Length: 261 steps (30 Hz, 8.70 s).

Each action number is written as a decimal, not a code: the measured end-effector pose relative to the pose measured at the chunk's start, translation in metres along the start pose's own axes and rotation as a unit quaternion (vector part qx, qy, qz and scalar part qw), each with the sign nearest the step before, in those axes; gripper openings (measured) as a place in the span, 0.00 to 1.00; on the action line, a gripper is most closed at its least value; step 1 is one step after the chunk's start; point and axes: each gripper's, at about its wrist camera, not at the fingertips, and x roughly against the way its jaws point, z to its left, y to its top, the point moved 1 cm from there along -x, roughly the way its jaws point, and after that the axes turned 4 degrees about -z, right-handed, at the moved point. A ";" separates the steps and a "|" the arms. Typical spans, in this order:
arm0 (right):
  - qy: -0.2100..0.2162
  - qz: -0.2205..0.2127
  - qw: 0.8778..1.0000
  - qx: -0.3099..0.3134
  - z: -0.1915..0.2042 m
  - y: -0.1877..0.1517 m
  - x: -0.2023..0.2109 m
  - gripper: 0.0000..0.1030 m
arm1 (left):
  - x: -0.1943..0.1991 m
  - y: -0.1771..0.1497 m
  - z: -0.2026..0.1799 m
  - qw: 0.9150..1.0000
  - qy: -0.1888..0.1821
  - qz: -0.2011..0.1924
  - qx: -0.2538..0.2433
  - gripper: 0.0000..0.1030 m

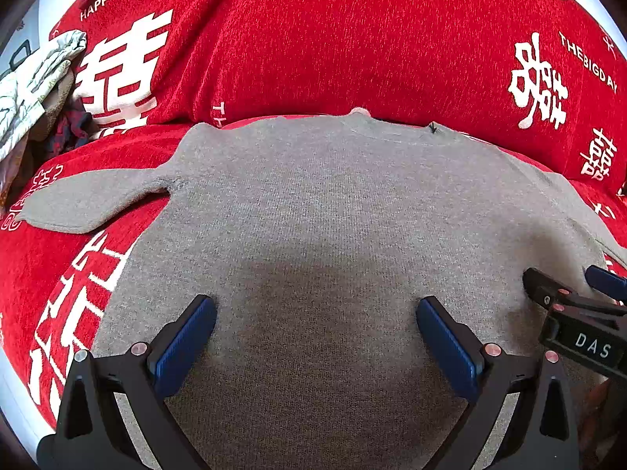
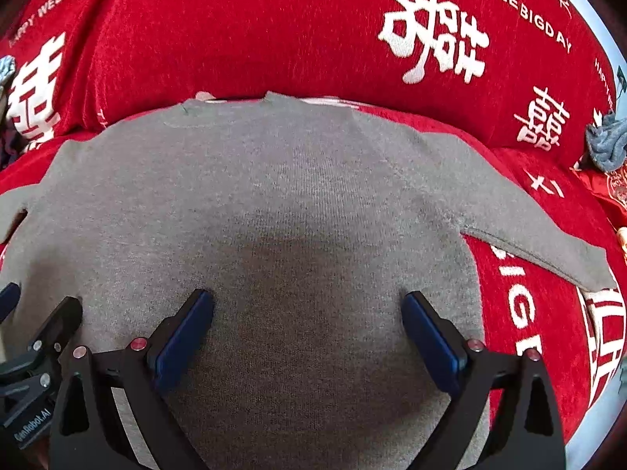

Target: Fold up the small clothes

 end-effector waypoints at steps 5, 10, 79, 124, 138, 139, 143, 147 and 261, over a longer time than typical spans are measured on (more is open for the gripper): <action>0.000 0.015 1.000 -0.001 0.000 0.003 -0.001 0.95 | 0.000 0.000 0.000 1.000 0.000 0.000 0.000 1.00; 0.003 0.024 1.000 -0.002 -0.001 0.005 -0.002 0.95 | -0.001 0.002 -0.003 1.000 0.004 0.006 -0.002 1.00; -0.125 0.017 0.972 -0.199 -0.361 -0.009 0.020 0.95 | -0.032 0.073 -0.320 0.982 -0.058 0.121 -0.132 1.00; -0.062 -0.099 0.956 -0.268 -0.405 0.012 0.062 0.06 | -0.038 0.066 -0.252 0.985 -0.072 0.125 -0.096 1.00; -0.049 -0.125 0.969 -0.209 -0.314 0.068 0.097 0.06 | -0.025 0.059 -0.157 0.990 -0.082 0.111 -0.033 1.00; -0.045 -0.125 0.969 -0.208 -0.309 0.070 0.097 0.06 | -0.026 0.058 -0.151 0.990 -0.081 0.112 -0.030 1.00; -0.030 -0.123 0.972 -0.197 -0.279 0.084 0.095 0.06 | -0.030 0.053 -0.126 0.990 -0.073 0.116 -0.018 1.00; -0.013 -0.126 0.975 -0.180 -0.246 0.098 0.097 0.06 | -0.034 0.048 -0.104 0.990 -0.066 0.121 -0.007 1.00; 0.035 -0.001 0.999 -0.018 -0.010 0.034 -0.005 0.88 | -0.031 0.027 -0.008 0.995 -0.008 0.094 0.013 1.00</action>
